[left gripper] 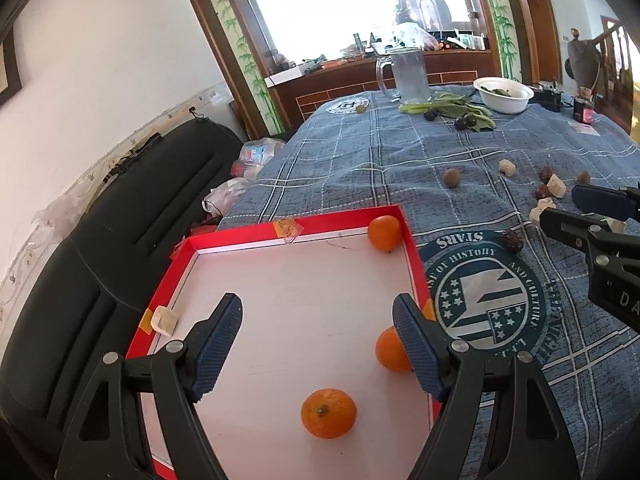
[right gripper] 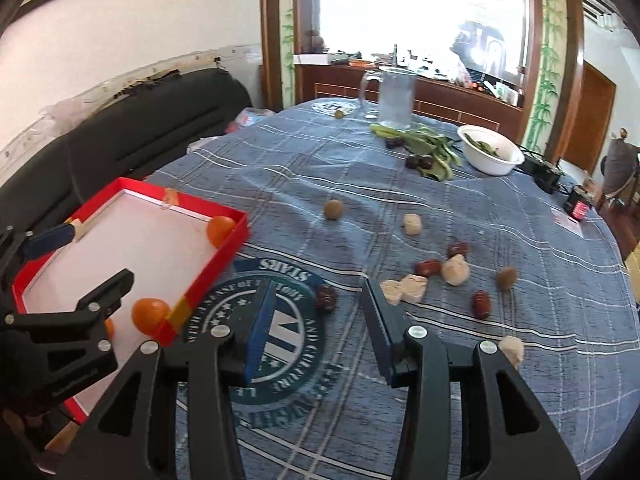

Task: Organize fruits
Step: 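Open both grippers over the tray and withdraw them toward the table, then grasp a pastry cube with the right gripper while the left gripper grasps a red date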

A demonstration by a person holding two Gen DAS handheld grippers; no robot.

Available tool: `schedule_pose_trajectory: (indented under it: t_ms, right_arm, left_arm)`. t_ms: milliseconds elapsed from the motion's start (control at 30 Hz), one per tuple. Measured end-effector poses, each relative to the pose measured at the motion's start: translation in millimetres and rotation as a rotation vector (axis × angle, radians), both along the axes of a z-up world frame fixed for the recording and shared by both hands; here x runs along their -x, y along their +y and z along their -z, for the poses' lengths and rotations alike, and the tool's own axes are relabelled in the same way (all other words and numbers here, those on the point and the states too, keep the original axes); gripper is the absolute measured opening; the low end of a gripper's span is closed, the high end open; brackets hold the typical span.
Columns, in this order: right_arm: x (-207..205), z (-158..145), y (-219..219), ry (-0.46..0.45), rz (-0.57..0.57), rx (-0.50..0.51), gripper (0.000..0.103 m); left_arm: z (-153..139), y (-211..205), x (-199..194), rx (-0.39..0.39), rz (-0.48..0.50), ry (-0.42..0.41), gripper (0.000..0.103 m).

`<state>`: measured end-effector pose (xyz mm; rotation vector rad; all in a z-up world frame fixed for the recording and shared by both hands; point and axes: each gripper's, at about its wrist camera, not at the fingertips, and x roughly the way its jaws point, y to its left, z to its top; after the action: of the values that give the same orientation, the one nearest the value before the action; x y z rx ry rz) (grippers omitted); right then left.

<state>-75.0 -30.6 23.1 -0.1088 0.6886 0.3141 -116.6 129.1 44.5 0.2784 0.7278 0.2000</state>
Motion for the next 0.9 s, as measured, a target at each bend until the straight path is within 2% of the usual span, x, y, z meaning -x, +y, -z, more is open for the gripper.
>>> schedule_pose_trajectory:
  t_ms: [700, 900]
  right_arm:
    - [-1.0, -3.1, -58.7, -0.026, 0.228, 0.113, 0.047]
    - [-3.8, -0.1, -88.2, 0.0, 0.248, 0.081, 0.047]
  left_arm:
    - [-7.5, -60.5, -5.2, -0.035, 0.126, 0.002, 0.078]
    - [-3.5, -70.1, -17.4, -0.029, 0.15, 0.032, 0.078]
